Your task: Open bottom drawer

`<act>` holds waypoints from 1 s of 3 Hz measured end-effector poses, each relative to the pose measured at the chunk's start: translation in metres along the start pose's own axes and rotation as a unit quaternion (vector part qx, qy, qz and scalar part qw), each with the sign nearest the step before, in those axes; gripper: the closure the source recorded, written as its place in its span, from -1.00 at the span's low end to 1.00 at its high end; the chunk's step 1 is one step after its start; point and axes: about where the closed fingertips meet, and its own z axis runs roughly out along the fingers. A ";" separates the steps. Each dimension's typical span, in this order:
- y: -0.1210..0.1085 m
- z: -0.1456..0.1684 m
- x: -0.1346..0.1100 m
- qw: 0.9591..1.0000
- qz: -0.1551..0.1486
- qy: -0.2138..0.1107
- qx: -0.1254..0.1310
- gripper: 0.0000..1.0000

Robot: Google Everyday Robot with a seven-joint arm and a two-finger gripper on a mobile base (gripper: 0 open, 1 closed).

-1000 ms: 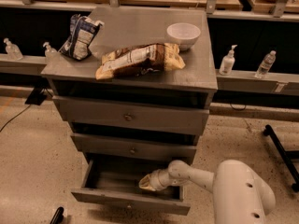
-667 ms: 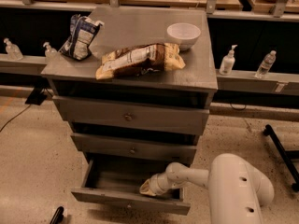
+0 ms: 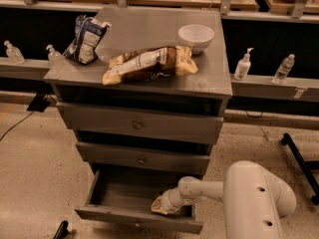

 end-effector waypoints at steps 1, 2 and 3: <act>0.009 -0.006 0.000 1.000 0.008 0.001 -0.004 1.00; 0.009 -0.006 0.000 1.000 0.008 0.001 -0.004 1.00; -0.002 -0.023 0.009 0.999 0.030 -0.025 0.027 1.00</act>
Offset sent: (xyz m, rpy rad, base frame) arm -0.0076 -0.0475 0.0415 0.0843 -0.0092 -0.1518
